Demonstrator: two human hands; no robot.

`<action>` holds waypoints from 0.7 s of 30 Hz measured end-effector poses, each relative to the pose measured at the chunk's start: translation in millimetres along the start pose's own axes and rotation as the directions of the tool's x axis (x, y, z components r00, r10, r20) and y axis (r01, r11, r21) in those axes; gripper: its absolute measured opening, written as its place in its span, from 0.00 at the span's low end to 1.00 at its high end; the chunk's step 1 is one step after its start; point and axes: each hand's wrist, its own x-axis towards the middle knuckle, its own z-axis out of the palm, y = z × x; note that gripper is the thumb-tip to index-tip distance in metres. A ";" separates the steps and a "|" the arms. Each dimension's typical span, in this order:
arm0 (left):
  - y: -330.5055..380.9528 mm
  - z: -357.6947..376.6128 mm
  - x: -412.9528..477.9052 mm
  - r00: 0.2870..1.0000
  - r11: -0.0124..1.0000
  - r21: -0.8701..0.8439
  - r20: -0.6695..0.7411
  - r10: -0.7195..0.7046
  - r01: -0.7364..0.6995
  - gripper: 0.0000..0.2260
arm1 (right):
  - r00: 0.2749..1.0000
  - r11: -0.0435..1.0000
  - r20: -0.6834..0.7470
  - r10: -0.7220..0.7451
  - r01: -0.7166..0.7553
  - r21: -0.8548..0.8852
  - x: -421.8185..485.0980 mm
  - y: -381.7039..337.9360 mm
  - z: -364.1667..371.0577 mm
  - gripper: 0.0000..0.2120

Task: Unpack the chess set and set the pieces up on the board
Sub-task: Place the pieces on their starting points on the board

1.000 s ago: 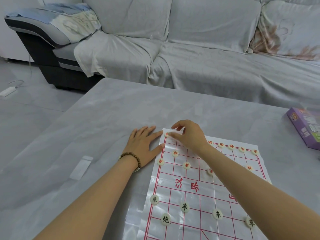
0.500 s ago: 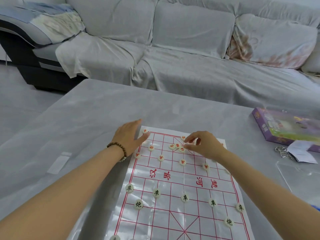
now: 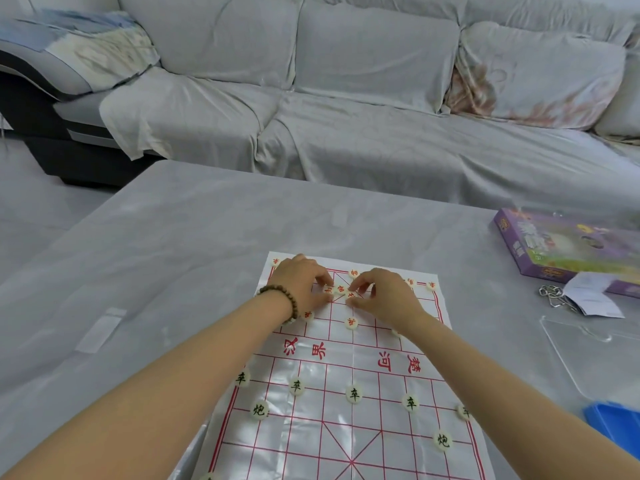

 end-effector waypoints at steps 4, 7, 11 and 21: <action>-17.7 -10.3 3.8 0.992 0.997 -0.028 -0.102 -0.075 0.072 0.10 | 0.997 0.997 -0.066 -0.036 0.040 0.064 4.0 -2.9 -5.4 0.11; -32.8 -19.7 10.9 0.976 0.990 -0.048 -0.164 -0.142 0.135 0.11 | 0.995 0.994 -0.059 -0.076 0.080 0.076 12.1 -9.4 -5.5 0.11; -44.1 -21.4 19.8 0.970 0.985 0.018 -0.178 -0.164 0.170 0.13 | 0.991 0.989 -0.004 -0.134 0.134 0.068 20.7 -19.9 1.5 0.11; -60.7 -20.0 14.0 0.984 0.990 0.061 -0.135 -0.117 0.126 0.21 | 0.979 0.983 0.086 -0.183 0.185 -0.009 19.0 -15.1 1.0 0.15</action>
